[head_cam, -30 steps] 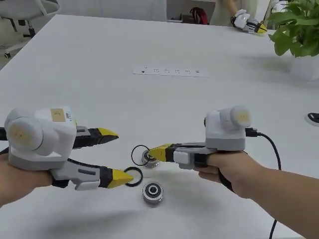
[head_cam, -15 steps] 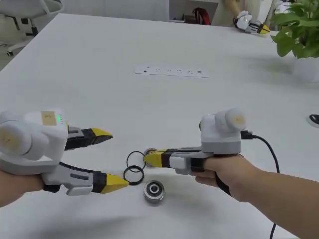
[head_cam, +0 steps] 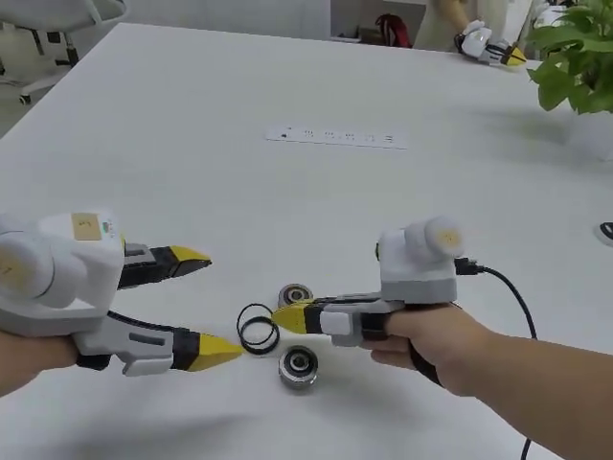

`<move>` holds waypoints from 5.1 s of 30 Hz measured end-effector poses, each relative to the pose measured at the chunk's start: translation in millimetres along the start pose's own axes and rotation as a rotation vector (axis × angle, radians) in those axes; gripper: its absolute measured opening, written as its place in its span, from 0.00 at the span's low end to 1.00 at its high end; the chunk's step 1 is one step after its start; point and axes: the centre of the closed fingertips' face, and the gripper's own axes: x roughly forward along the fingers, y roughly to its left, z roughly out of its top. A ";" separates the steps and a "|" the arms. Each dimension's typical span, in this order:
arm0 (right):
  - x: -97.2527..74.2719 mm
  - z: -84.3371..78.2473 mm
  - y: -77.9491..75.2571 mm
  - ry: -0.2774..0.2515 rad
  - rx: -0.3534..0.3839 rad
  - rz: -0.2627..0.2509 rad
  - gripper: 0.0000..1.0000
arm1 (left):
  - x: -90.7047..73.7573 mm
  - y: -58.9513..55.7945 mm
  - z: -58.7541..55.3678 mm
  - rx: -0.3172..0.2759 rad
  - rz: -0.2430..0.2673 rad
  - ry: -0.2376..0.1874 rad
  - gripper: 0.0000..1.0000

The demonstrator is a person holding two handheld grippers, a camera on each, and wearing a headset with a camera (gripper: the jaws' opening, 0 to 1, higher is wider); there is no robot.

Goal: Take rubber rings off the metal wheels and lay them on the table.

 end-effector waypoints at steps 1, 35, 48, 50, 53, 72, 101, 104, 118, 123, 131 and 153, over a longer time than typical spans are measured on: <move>0.4 -0.7 -0.1 0.002 0.003 0.001 0.00 | -0.2 0.1 -0.4 0.000 0.001 0.001 0.67; 2.4 -13.2 -18.0 0.041 -0.013 -0.069 0.03 | -0.4 2.2 -8.8 -0.016 0.003 0.027 0.66; 1.2 -13.2 -15.3 0.056 -0.054 -0.077 0.11 | -1.3 1.1 -8.8 -0.016 0.002 0.029 0.66; 0.0 -11.6 -14.0 0.055 -0.060 -0.075 0.13 | -1.4 0.7 -7.9 -0.014 0.000 0.028 0.66; -3.3 -6.7 -11.4 0.046 -0.067 -0.071 0.15 | -1.8 0.9 -5.6 -0.014 0.000 0.024 0.66; -39.3 28.9 7.6 -0.040 -0.181 -0.083 0.32 | -13.6 6.3 14.3 -0.013 0.021 -0.010 0.69; -104.1 13.0 23.9 0.008 -0.488 -0.198 0.76 | -33.1 -4.1 28.9 -0.035 0.047 -0.049 0.81; -108.6 8.7 23.9 0.010 -0.491 -0.210 0.78 | -35.3 -5.1 29.5 -0.038 0.055 -0.053 0.82; -126.3 -4.4 19.8 0.007 -0.488 -0.258 0.83 | -46.9 -6.5 20.5 -0.037 0.092 -0.042 0.86; -130.2 -6.1 16.8 0.004 -0.473 -0.277 0.84 | -48.0 -7.4 15.1 -0.036 0.095 -0.032 0.88; -133.3 -7.1 15.9 -0.006 -0.464 -0.288 0.86 | -51.2 -5.3 13.3 -0.059 0.113 -0.037 0.89; -129.3 -18.0 13.1 0.034 -0.465 -0.286 0.88 | -56.1 -1.0 6.7 -0.080 0.134 -0.032 0.90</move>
